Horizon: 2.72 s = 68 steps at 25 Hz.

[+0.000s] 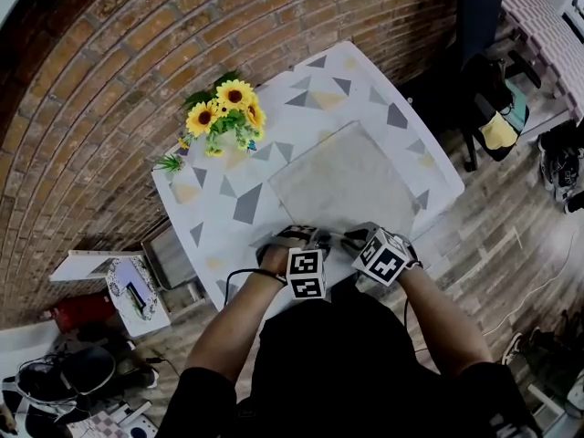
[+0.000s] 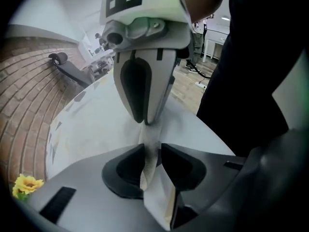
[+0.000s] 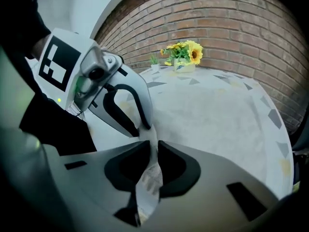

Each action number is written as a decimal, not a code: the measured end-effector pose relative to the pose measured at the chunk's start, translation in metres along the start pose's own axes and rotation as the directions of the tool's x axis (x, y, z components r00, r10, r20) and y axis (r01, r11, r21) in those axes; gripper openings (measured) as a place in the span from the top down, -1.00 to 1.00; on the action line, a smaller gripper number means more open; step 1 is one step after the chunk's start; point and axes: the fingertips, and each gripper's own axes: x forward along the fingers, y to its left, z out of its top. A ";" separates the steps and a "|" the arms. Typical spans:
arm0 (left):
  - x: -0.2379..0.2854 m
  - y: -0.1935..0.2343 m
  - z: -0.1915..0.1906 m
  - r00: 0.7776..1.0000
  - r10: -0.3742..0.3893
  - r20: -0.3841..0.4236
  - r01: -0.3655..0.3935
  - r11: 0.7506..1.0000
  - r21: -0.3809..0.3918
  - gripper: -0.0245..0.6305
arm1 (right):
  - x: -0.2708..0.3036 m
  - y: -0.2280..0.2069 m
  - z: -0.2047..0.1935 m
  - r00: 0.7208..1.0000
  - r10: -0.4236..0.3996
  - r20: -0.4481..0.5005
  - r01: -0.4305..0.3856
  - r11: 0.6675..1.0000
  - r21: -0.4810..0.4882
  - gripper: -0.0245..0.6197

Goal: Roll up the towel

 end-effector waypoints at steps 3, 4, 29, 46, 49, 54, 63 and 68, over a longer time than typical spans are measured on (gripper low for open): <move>0.004 0.008 0.000 1.000 0.004 0.005 -0.004 0.999 -0.038 0.59 | -0.008 0.001 0.006 0.999 -0.039 0.026 0.040 0.998 -0.056 0.69; 0.005 0.009 0.001 1.000 -0.002 0.012 0.003 0.999 -0.047 0.62 | -0.010 0.004 0.008 0.998 -0.048 0.035 0.051 0.996 -0.073 0.68; -0.017 0.018 -0.002 0.996 -0.056 0.075 0.057 0.998 -0.003 0.61 | 0.001 0.005 -0.014 0.978 0.004 -0.210 -0.002 1.000 0.007 0.79; 0.005 0.030 -0.005 0.999 -0.021 0.024 0.022 0.999 -0.048 0.56 | -0.011 0.001 0.010 0.991 -0.049 -0.127 0.026 0.984 -0.178 0.59; 0.004 0.036 -0.004 0.999 -0.026 0.035 0.029 0.996 -0.084 0.56 | -0.002 0.001 0.000 0.981 -0.098 -0.169 0.061 0.975 -0.213 0.49; -0.001 0.041 -0.003 0.999 -0.024 0.026 0.026 0.997 -0.078 0.53 | 0.001 -0.017 -0.011 0.964 -0.169 -0.206 0.126 0.970 -0.209 0.55; 0.000 0.012 0.004 0.987 -0.157 0.030 0.159 0.985 -0.065 0.77 | -0.014 -0.010 -0.024 0.965 -0.043 -0.260 -0.013 0.977 -0.212 0.74; 0.001 -0.007 0.024 0.970 -0.236 0.064 0.241 0.967 -0.079 0.78 | -0.026 -0.016 -0.039 0.953 -0.015 -0.303 -0.055 0.973 -0.223 0.72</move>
